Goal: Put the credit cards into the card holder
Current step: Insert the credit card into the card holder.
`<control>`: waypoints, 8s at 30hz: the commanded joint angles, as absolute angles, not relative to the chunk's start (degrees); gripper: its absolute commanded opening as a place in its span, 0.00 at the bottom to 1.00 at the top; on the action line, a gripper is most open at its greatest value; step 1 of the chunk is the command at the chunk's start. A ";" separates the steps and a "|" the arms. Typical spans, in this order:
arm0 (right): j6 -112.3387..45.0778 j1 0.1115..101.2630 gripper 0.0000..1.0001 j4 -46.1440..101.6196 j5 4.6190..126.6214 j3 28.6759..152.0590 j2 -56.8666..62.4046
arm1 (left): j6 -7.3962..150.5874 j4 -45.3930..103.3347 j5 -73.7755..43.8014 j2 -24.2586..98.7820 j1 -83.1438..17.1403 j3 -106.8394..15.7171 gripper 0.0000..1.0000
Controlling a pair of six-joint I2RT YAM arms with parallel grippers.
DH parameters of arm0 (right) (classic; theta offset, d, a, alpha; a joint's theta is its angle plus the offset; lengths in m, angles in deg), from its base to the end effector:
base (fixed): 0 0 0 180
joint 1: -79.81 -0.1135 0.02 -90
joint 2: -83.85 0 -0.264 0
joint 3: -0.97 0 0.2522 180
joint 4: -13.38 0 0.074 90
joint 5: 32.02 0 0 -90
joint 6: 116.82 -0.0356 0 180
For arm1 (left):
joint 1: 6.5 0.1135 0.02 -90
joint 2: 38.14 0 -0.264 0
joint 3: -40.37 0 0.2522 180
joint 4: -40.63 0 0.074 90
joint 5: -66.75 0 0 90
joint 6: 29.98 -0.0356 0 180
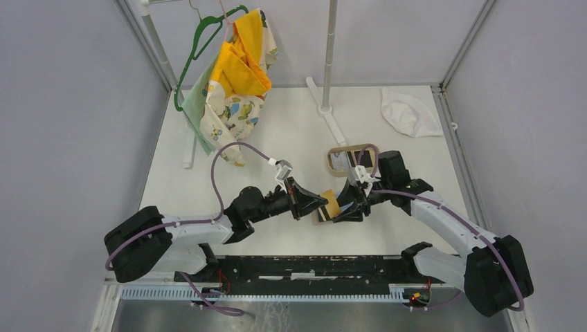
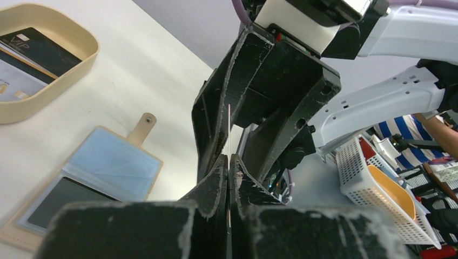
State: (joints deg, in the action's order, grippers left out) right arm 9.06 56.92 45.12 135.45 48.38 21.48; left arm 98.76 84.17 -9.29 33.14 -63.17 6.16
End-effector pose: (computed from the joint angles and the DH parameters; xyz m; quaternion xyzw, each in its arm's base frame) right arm 0.1682 0.1087 0.2228 -0.5569 0.5185 0.5453 0.3517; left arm 0.1271 -0.2089 0.2237 0.1926 0.6389 -0.6021 0.4383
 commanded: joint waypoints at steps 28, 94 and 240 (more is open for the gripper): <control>5.60 56.72 0.00 45.89 141.24 52.62 15.30 | 97.65 86.73 -7.78 27.68 -64.19 9.67 0.42; 22.87 60.00 0.23 47.86 81.86 49.71 11.63 | 136.44 89.77 -18.59 64.28 -63.20 1.07 0.02; 34.23 39.98 0.08 33.25 87.80 36.71 21.36 | 123.54 62.45 -4.84 73.75 -56.58 -16.20 0.35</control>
